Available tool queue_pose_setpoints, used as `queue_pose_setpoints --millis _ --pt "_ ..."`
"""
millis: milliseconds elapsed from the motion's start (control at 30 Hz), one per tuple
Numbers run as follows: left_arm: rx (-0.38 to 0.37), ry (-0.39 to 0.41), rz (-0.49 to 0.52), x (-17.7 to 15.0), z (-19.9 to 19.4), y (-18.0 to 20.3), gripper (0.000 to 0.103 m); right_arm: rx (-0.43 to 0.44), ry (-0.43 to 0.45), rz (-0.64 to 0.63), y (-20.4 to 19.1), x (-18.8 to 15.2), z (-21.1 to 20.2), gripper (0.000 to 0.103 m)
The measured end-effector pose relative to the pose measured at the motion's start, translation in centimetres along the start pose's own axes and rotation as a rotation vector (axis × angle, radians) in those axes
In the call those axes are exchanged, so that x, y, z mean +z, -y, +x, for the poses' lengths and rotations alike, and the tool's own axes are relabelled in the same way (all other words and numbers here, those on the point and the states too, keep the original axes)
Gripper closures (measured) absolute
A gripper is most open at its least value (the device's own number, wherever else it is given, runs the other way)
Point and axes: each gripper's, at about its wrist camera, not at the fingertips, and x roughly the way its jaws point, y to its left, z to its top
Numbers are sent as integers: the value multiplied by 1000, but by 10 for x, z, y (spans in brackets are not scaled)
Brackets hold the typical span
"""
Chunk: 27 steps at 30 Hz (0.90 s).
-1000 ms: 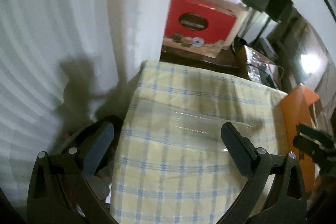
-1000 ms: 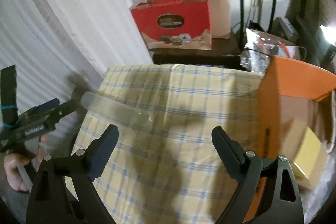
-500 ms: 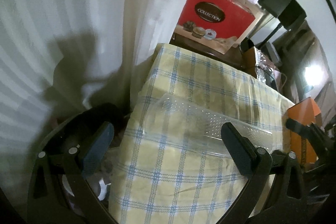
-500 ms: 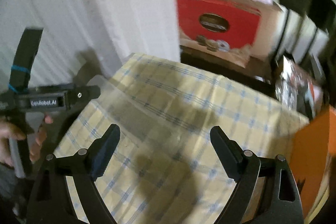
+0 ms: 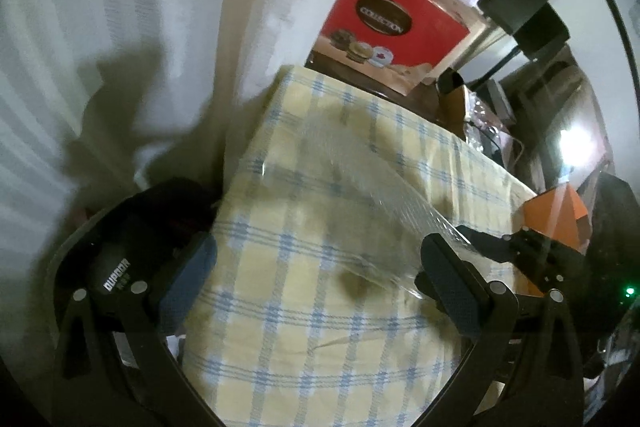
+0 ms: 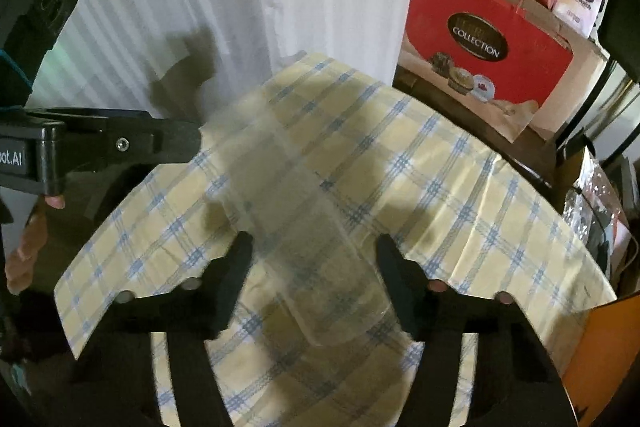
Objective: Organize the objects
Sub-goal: 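Grasp the clear tube with the right tool while the left tool steadies it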
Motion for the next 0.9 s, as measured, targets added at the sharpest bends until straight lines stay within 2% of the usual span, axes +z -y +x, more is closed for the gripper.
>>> queue_pose_setpoints --millis 100,233,400,600,667,700,900 --pt "-46 -25 -8 -5 5 6 1 7 6 9 -5 -4 -4 58" --pt "-83 -48 -16 -10 12 15 1 21 12 40 -8 -12 -7 60" --pt "-120 -68 -16 -17 18 29 1 111 21 140 -4 -21 -12 63" --pt "-166 -104 -22 -25 25 42 13 238 24 252 4 -33 -21 63" --pt "-179 -121 -30 -28 29 46 32 240 23 253 3 -34 -23 63" --pt "-182 -130 -34 -30 30 48 35 241 24 251 2 -35 -25 63" --pt "-210 -130 -26 -35 20 67 36 183 34 234 -2 -44 -44 63"
